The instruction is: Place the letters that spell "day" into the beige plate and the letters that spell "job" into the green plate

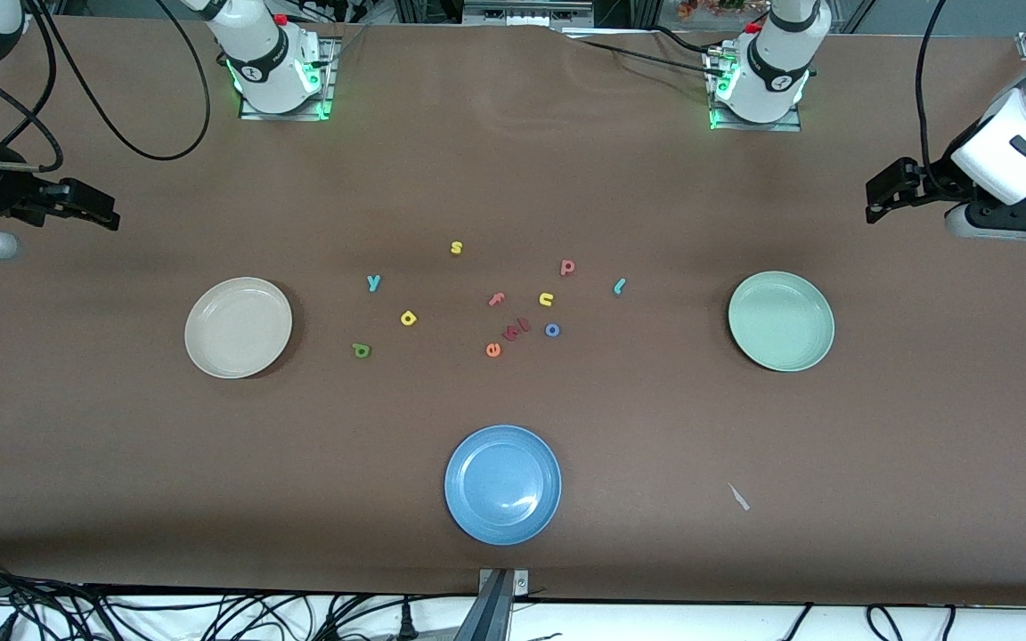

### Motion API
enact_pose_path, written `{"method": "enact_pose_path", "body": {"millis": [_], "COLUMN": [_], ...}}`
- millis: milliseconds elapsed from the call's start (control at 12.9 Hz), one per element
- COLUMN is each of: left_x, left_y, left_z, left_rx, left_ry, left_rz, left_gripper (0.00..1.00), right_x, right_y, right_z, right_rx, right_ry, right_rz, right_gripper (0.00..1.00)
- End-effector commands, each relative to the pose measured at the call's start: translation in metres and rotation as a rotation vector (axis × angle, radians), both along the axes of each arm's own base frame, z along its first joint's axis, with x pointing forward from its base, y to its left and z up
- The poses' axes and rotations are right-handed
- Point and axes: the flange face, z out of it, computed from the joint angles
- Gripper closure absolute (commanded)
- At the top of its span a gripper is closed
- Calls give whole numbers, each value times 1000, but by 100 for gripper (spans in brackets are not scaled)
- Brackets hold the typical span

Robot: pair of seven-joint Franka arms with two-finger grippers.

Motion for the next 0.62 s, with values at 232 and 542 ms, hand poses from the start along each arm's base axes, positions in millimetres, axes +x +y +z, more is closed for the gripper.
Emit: {"method": "enact_pose_path", "body": {"millis": [232, 542], "left_x": [4, 4], "left_y": [12, 10], "left_z": [3, 6], "left_rx": [23, 23], "left_ry": [3, -1], "left_rz": [-7, -10], "left_gripper": [0, 0], "right_x": [-3, -2], "right_y": [8, 9], "right_z": [4, 5], "right_rx": [11, 14], "right_ry": [-4, -7], "right_rz": [16, 18], "right_gripper": [0, 0]}}
